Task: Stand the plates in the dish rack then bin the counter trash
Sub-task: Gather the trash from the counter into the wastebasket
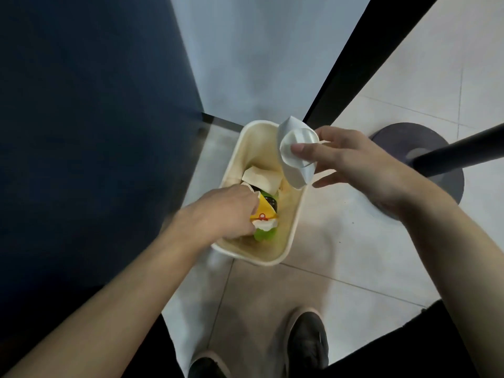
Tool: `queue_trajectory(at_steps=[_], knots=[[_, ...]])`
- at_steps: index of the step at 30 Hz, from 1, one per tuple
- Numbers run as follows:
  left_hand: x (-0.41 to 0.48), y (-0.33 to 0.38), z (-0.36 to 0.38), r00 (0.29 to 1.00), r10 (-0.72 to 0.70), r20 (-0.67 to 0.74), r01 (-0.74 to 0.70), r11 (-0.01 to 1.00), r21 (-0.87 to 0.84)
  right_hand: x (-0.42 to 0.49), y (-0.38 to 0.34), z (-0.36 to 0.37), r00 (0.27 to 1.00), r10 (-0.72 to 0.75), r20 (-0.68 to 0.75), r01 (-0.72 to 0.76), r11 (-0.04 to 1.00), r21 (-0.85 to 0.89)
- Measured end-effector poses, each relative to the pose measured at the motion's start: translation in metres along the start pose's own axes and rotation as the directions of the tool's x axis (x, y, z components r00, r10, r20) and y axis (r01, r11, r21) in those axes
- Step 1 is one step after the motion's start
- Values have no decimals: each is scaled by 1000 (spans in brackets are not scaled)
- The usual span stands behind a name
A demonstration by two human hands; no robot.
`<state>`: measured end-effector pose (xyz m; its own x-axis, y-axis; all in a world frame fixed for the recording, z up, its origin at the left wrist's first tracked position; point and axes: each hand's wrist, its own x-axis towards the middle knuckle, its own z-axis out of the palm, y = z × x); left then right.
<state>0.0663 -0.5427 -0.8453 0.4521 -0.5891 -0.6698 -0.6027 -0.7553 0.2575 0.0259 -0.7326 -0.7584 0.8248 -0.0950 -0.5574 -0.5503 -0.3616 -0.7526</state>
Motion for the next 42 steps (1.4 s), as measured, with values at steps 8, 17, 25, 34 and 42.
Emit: queue_trajectory(at_steps=[8, 17, 25, 34, 42], knots=[[-6, -54, -40, 876, -239, -418, 17, 883, -469, 16, 4, 22, 999, -39, -22, 26, 902, -430], [17, -63, -19, 970, -216, -115, 117, 823, -556, 48, 40, 110, 973, 9, 233, 203, 456, -867], [21, -63, -17, 971, -215, -108, 102, 774, -624, 65, 50, 144, 940, -5, 342, 327, 305, -894], [27, -65, -16, 978, -189, -90, 85, 753, -653, 76, 54, 140, 897, 88, 432, 364, 406, -838], [28, -66, -17, 983, -161, -91, 55, 723, -689, 82, 91, 149, 881, 187, 435, 357, 340, -870]])
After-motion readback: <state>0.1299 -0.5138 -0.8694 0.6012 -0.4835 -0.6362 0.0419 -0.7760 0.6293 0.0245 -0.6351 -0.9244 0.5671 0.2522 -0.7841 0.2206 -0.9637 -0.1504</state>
